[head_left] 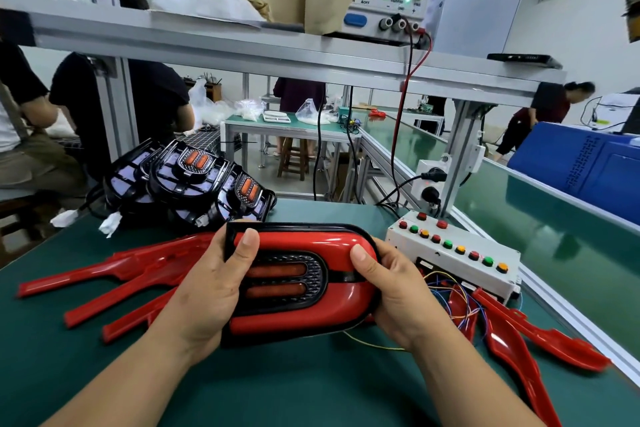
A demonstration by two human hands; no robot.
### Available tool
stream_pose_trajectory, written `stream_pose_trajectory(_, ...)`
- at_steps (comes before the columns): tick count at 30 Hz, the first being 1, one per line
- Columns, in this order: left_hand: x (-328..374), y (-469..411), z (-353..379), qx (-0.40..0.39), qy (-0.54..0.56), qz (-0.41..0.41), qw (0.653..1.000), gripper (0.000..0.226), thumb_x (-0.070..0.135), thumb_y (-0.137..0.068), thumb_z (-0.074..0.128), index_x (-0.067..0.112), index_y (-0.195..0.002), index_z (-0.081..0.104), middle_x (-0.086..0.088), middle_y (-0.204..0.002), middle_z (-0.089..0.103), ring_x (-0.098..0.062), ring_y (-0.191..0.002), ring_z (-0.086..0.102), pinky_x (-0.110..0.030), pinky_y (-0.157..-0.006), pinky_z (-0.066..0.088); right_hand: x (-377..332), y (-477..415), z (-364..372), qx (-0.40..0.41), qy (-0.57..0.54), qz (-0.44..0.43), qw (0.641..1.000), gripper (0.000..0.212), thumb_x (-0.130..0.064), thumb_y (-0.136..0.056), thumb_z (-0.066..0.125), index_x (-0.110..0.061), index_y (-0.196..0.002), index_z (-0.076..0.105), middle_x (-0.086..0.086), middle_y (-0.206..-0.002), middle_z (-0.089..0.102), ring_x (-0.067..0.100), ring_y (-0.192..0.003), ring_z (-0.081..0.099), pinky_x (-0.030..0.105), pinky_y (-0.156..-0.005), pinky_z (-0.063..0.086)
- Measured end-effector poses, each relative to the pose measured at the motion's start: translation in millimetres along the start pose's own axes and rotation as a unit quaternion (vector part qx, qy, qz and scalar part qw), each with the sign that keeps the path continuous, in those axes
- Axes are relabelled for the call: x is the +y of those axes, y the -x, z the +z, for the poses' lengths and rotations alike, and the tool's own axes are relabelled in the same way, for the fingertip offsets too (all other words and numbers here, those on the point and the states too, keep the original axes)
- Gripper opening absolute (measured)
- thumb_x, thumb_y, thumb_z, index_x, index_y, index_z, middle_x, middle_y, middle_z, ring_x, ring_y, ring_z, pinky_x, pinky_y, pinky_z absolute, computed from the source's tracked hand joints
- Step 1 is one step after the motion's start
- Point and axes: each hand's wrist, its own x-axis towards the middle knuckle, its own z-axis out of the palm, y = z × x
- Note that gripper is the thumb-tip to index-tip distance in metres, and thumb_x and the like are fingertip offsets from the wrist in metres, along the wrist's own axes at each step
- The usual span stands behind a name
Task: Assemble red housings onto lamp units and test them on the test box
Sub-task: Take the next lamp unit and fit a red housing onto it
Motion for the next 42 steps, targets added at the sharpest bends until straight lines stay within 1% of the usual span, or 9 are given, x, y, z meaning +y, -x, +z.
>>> stream_pose_trajectory(3, 0.3, 0.9, -0.3, -0.003, 0.003, 0.014, 1.000, 0.040, 0.050, -0.074, 0.063, 0.029, -0.108, 0.065, -0.020, -0.103, 0.073, -0.039, -0.087, 0.073, -0.043, -0.062, 0.060, -2.1, 2.1, -1.4, -0.017, -0.016, 0.012, 1.000, 0.046, -0.019, -0.078, 0.064, 0.001, -0.119, 0.060, 0.020, -0.100, 0.070, 0.028, -0.082, 0.069, 0.041, -0.073, 0.059)
stream_pose_trajectory(9, 1.2, 1.8, -4.6, -0.020, 0.002, 0.017, 1.000, 0.029, 0.042, -0.076, 0.064, 0.028, -0.100, 0.072, -0.018, -0.104, 0.073, -0.038, -0.090, 0.072, -0.043, -0.064, 0.060, -0.1, 2.1, -0.2, -0.015, -0.027, 0.000, 1.000, 0.050, -0.017, -0.075, 0.076, 0.000, -0.120, 0.059, 0.020, -0.103, 0.067, 0.033, -0.092, 0.063, 0.045, -0.080, 0.056)
stream_pose_trajectory(12, -0.7, 1.5, -4.8, -0.010, 0.004, 0.021, 1.000, 0.026, 0.040, -0.079, 0.062, 0.027, -0.099, 0.072, -0.019, -0.103, 0.074, -0.039, -0.089, 0.072, -0.045, -0.064, 0.060, 2.7, 0.9, 0.6, -0.008, -0.044, -0.006, 0.999, 0.045, -0.017, -0.073, 0.070, -0.003, -0.115, 0.062, 0.017, -0.098, 0.070, 0.029, -0.085, 0.066, 0.042, -0.076, 0.057)
stream_pose_trajectory(22, -1.3, -0.1, -5.7, 0.011, 0.015, 0.029, 0.999, 0.027, 0.038, -0.080, 0.063, 0.023, -0.100, 0.072, -0.019, -0.100, 0.074, -0.041, -0.086, 0.073, -0.047, -0.062, 0.060, 8.6, -2.4, 1.6, -0.015, -0.073, -0.011, 0.997, 0.044, -0.019, -0.069, 0.075, -0.005, -0.111, 0.066, 0.019, -0.100, 0.070, 0.031, -0.087, 0.067, 0.046, -0.078, 0.057)
stream_pose_trajectory(25, -1.7, -1.8, -4.4, 0.029, 0.029, 0.025, 0.999, 0.033, 0.036, -0.077, 0.064, 0.015, -0.102, 0.068, -0.022, -0.094, 0.074, -0.043, -0.081, 0.072, -0.046, -0.059, 0.059, 9.8, -4.2, 1.4, -0.014, -0.083, -0.016, 0.996, 0.044, -0.021, -0.067, 0.077, -0.006, -0.108, 0.068, 0.021, -0.101, 0.070, 0.032, -0.087, 0.069, 0.046, -0.078, 0.059)
stream_pose_trajectory(28, -5.0, -4.1, -1.6, 0.034, 0.032, 0.022, 0.999, 0.035, 0.037, -0.078, 0.062, 0.012, -0.103, 0.065, -0.024, -0.094, 0.073, -0.043, -0.081, 0.072, -0.046, -0.058, 0.059, 13.0, -6.2, 2.7, 0.007, -0.091, -0.043, 0.995, 0.048, -0.021, -0.070, 0.080, -0.001, -0.111, 0.064, 0.022, -0.104, 0.070, 0.031, -0.090, 0.070, 0.039, -0.078, 0.058)
stream_pose_trajectory(31, -11.6, -7.8, -2.2, 0.037, 0.025, 0.012, 0.999, 0.038, 0.038, -0.083, 0.058, 0.014, -0.111, 0.064, -0.021, -0.099, 0.074, -0.041, -0.084, 0.073, -0.045, -0.060, 0.060, 20.1, -8.1, 4.9, 0.028, -0.078, -0.059, 0.995, 0.057, -0.028, -0.073, 0.082, 0.000, -0.118, 0.059, 0.020, -0.108, 0.071, 0.029, -0.093, 0.071, 0.033, -0.078, 0.057)
stream_pose_trajectory(36, -21.3, -18.4, -5.6, 0.036, 0.009, -0.008, 0.999, 0.045, 0.042, -0.087, 0.056, 0.012, -0.121, 0.060, -0.020, -0.102, 0.074, -0.039, -0.088, 0.073, -0.043, -0.063, 0.060, 27.8, -14.6, 1.8, 0.043, -0.097, -0.030, 0.994, 0.042, -0.023, -0.079, 0.075, -0.004, -0.114, 0.063, 0.021, -0.105, 0.072, 0.031, -0.091, 0.072, 0.036, -0.074, 0.058)
stream_pose_trajectory(42, -25.8, -25.9, -6.8, 0.042, 0.011, -0.022, 0.999, 0.045, 0.043, -0.086, 0.058, 0.012, -0.118, 0.062, -0.021, -0.101, 0.074, -0.039, -0.088, 0.073, -0.043, -0.062, 0.060, 27.4, -18.3, -2.8, 0.056, -0.090, -0.018, 0.994, 0.055, -0.025, -0.079, 0.075, -0.001, -0.124, 0.056, 0.021, -0.109, 0.071, 0.033, -0.094, 0.071, 0.038, -0.076, 0.058)
